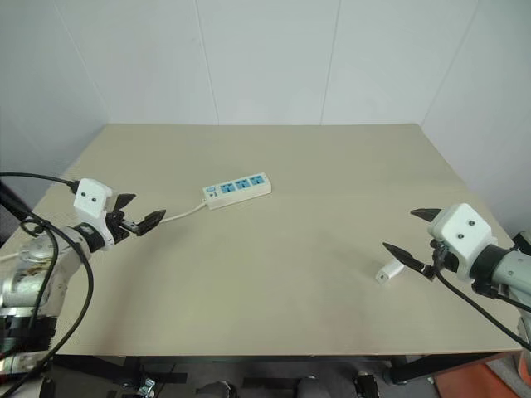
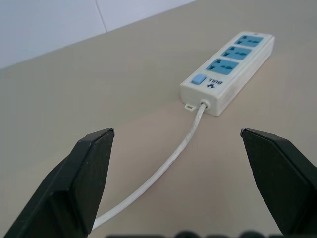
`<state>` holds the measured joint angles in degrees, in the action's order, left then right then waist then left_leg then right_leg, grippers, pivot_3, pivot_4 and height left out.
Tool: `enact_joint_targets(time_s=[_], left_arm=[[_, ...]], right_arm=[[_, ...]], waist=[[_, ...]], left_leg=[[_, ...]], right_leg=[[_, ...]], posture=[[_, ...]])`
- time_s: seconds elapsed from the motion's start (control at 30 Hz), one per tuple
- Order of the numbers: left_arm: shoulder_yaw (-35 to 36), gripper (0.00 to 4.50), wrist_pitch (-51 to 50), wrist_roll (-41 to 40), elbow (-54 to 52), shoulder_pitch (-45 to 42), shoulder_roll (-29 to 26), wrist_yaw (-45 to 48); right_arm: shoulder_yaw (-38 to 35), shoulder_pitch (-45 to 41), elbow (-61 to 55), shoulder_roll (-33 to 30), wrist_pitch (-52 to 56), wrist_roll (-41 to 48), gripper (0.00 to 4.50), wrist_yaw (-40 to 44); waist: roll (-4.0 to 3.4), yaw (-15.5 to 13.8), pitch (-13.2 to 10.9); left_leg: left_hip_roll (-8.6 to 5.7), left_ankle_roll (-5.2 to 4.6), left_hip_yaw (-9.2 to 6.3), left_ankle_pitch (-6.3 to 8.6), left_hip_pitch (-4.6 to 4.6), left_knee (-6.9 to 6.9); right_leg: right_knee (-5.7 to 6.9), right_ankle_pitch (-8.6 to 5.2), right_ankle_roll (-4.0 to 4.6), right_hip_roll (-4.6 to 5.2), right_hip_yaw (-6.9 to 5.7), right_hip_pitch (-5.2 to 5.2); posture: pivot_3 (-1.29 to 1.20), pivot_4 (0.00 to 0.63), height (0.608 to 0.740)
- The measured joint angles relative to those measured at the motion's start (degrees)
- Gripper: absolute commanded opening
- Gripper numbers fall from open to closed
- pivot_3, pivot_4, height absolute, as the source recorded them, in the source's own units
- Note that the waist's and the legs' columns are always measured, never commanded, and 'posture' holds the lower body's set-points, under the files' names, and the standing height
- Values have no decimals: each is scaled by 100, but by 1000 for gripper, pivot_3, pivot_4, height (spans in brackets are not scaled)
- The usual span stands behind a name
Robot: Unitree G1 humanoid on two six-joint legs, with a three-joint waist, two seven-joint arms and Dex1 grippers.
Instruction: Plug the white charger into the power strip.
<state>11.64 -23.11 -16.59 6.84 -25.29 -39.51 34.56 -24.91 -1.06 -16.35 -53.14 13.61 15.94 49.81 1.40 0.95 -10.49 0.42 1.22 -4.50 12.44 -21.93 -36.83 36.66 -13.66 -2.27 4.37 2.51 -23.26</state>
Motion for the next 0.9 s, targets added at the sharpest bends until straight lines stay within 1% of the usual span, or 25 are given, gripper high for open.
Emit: enact_joint_targets(time_s=[0.17, 0.33, 0.47, 0.57, 0.63, 0.77, 0.9], left_arm=[[-96, 4471, 296, 67, 379, -280, 3, 255], [-191, 4471, 431, -16, 436, -406, -24, 964], [-195, 4471, 426, -180, 416, -412, -252, 1519], [-198, 4471, 465, -147, 540, -489, -393, 1670], [-288, 4471, 636, 41, 1042, -795, -487, 1702], [-613, 4471, 1113, 458, 2178, -1533, -492, 1814], [-1017, 4471, 1694, 956, 3878, -2520, -281, 1989]], right_arm=[[0, -27, -24, 81, -2, 28, 4500, -19], [5, -235, -6, 55, -53, 365, 4500, 423], [90, -693, 559, -58, -101, 495, 4500, 646], [228, -838, 852, -59, -111, 478, 4500, 699], [376, -984, 960, -59, -118, 464, 4500, 751], [577, -1202, 1025, -52, -196, 399, 4500, 719], [684, -1233, 1015, -28, -239, 290, 4500, 635]], waist=[[1, 3, -1], [1, 21, -1], [4, 43, -2], [4, 34, -3], [4, 26, -3], [4, 16, -3], [7, -16, -4]], left_leg=[[0, 0, 0, 0, 0, 0], [0, 0, 0, 0, 2, 0], [1, 0, 0, 0, 3, -1], [0, 0, 0, 0, 2, 0], [0, 0, 0, 0, 4, -2], [-3, 0, 0, 0, 0, -3], [-7, 0, -2, 0, -12, -7]], right_leg=[[0, 0, 0, 1, 0, 0], [2, 0, 0, 0, 1, 0], [1, 1, 0, 0, 0, 1], [2, 0, 0, 0, 0, 0], [4, 1, 0, 0, 0, 1], [0, 2, -2, 1, -1, 1], [-2, 4, -6, 2, -6, -4]], posture=[[0, 150, 740], [0, 150, 740], [0, 150, 740], [0, 150, 740], [0, 150, 740], [0, 150, 740], [0, 150, 740]])
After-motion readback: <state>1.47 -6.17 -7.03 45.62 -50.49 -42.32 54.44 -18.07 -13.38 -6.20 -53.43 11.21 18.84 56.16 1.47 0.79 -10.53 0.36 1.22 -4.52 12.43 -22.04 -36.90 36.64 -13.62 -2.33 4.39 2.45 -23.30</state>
